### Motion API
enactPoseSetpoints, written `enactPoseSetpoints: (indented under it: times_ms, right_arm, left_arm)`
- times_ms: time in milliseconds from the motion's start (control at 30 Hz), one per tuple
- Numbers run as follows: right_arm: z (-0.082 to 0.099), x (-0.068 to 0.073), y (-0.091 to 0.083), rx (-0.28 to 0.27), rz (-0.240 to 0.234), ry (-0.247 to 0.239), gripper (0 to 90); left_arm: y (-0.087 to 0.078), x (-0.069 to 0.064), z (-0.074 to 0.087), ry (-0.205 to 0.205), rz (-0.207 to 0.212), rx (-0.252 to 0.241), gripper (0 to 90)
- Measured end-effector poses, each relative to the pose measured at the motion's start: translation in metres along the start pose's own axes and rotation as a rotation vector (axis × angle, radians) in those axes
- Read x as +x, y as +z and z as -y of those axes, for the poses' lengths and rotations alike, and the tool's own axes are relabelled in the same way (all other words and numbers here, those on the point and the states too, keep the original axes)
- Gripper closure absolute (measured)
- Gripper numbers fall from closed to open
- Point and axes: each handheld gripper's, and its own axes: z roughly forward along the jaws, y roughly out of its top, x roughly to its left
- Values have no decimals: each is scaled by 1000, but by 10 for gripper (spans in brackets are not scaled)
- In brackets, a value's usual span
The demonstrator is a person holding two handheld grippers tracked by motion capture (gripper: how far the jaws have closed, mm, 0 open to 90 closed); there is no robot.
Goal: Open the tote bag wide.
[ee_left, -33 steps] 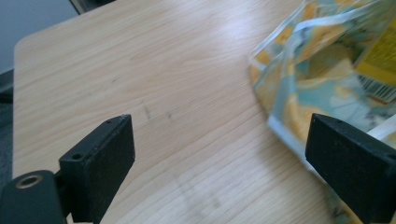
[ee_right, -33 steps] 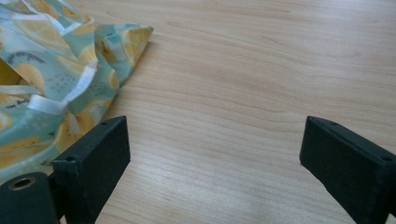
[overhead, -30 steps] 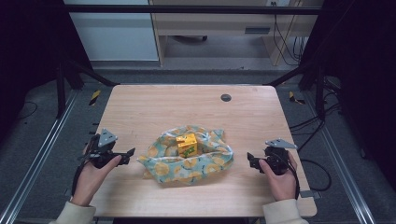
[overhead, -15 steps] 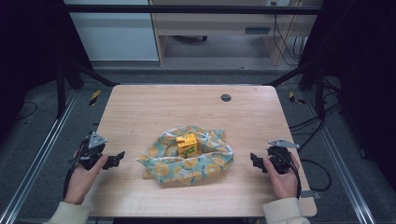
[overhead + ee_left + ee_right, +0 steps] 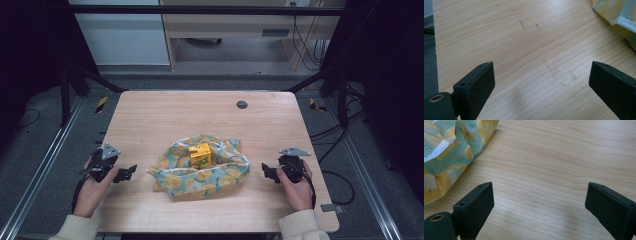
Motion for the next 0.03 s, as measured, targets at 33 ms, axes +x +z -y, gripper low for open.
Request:
enactPoseSetpoints:
  times_ms: [33]
  right_arm:
    - [0, 0, 0, 1, 0, -4, 88]
  left_arm:
    - [0, 0, 0, 3, -1, 2, 61]
